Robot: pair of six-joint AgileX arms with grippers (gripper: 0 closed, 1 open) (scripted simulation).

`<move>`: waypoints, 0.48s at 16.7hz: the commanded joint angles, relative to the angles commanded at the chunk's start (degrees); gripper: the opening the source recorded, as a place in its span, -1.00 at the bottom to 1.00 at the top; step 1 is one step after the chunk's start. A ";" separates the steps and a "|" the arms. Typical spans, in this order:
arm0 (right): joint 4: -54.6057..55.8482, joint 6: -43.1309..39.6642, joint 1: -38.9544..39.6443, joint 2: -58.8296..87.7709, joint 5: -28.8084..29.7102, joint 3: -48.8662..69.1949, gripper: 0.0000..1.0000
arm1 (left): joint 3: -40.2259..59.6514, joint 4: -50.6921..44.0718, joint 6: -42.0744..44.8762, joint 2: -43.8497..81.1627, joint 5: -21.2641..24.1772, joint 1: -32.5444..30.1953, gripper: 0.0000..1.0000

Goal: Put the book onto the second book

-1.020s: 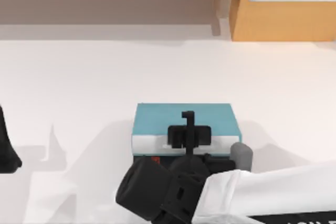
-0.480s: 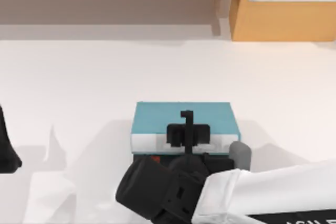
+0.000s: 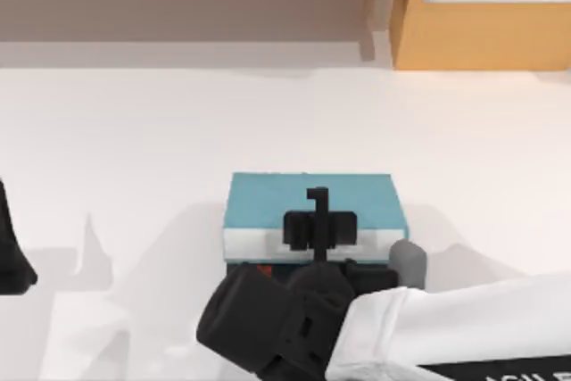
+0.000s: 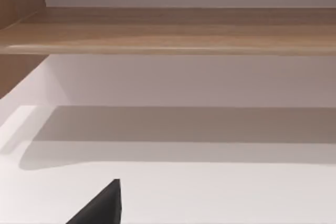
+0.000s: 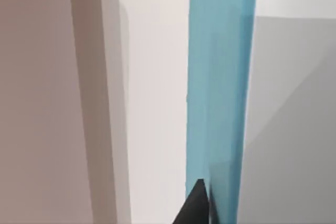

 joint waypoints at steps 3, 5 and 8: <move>0.00 0.00 0.00 0.00 0.00 0.00 0.66 | 0.00 0.00 0.00 0.00 0.00 0.00 1.00; 0.00 0.00 0.00 0.00 0.00 0.00 0.96 | 0.00 0.00 0.00 0.00 0.00 0.00 1.00; 0.00 0.00 0.00 0.00 0.00 0.00 1.00 | 0.00 0.00 0.00 0.00 0.00 0.00 1.00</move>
